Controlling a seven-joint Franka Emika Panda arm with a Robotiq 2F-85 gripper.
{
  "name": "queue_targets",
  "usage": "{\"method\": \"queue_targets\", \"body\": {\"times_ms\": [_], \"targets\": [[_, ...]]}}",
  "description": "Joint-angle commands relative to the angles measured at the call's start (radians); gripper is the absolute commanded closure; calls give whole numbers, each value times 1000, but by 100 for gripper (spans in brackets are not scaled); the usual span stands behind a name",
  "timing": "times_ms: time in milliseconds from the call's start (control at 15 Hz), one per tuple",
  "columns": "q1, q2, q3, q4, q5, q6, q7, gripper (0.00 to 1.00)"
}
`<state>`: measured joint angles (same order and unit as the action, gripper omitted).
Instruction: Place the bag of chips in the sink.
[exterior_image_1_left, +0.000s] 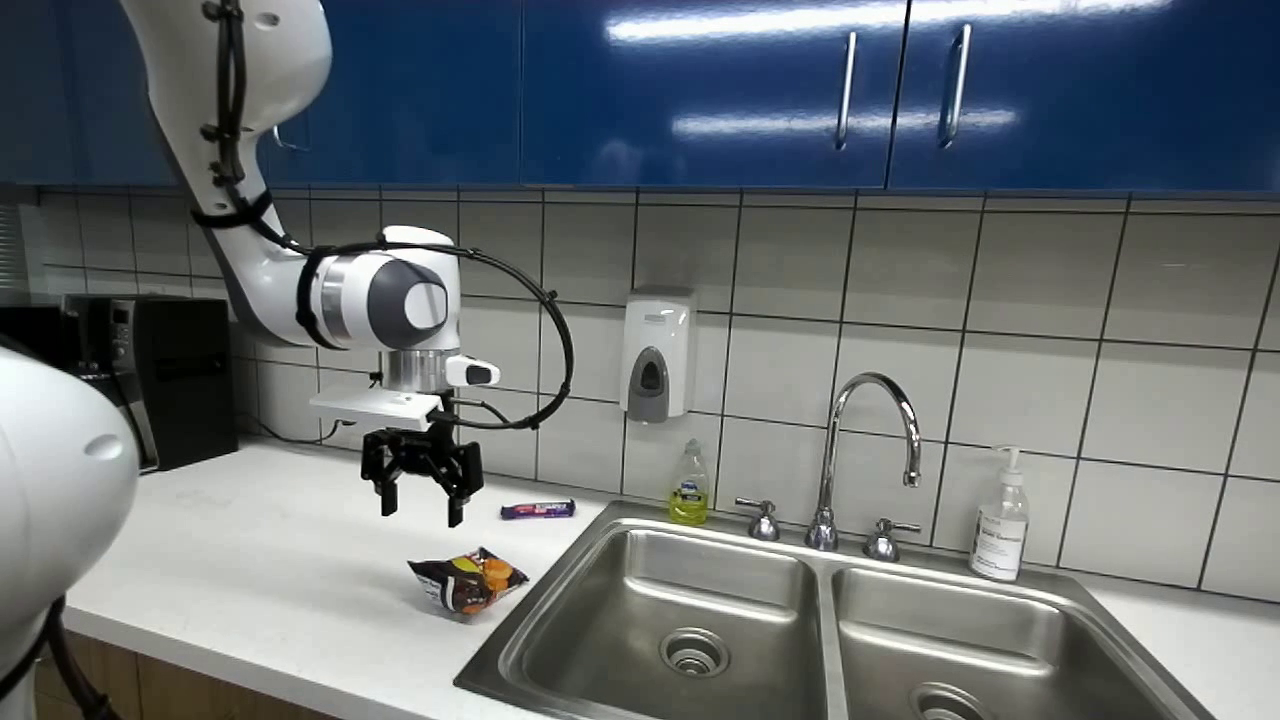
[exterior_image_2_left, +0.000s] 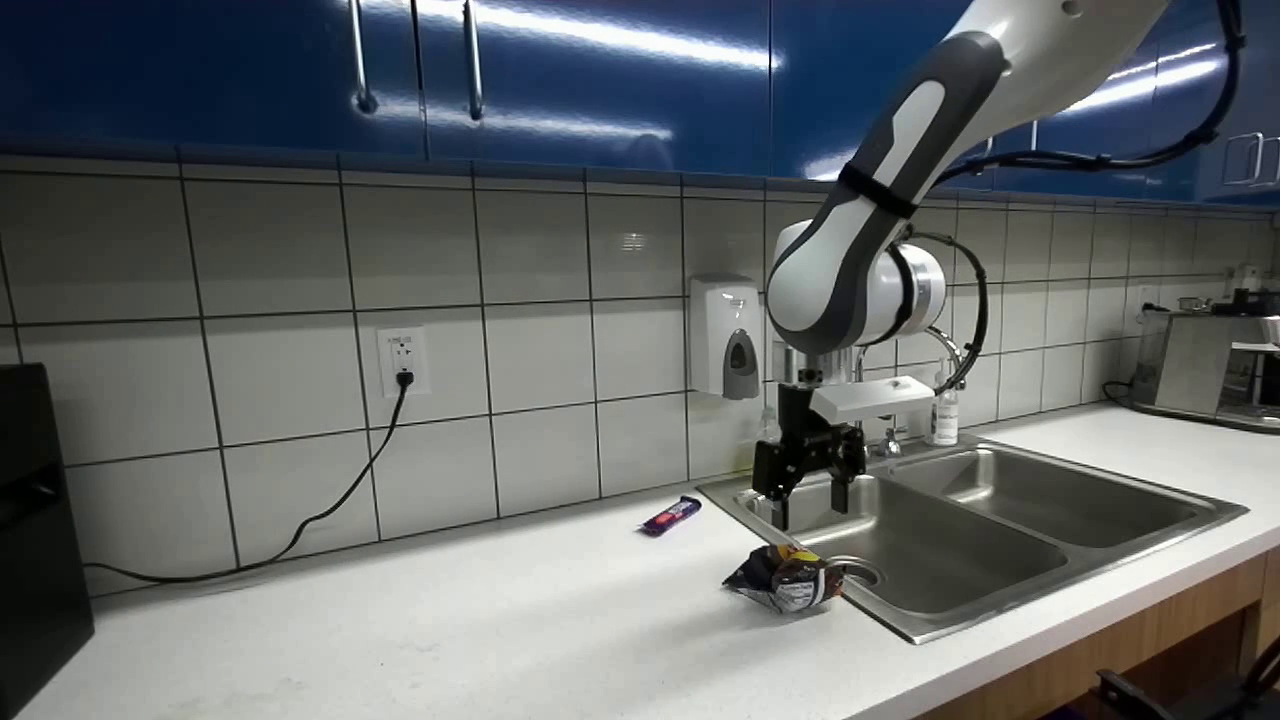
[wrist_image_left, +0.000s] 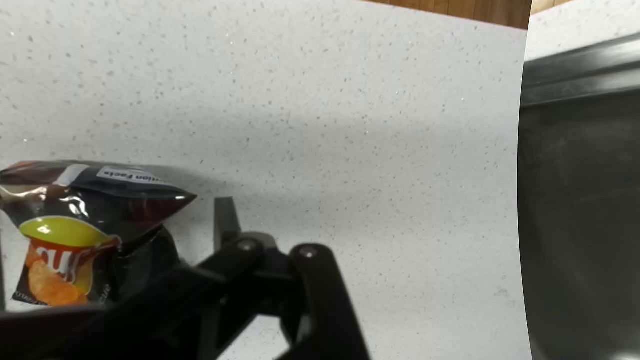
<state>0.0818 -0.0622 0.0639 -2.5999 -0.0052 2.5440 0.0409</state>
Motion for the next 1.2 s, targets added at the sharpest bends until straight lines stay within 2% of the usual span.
{"method": "queue_targets", "body": {"times_ms": [0, 600, 1133], "targets": [[-12, 116, -3, 114, -43, -3, -21, 0], [-18, 312, -41, 300, -84, -48, -18, 0], [-16, 417, -71, 390, -83, -82, -4, 0]]}}
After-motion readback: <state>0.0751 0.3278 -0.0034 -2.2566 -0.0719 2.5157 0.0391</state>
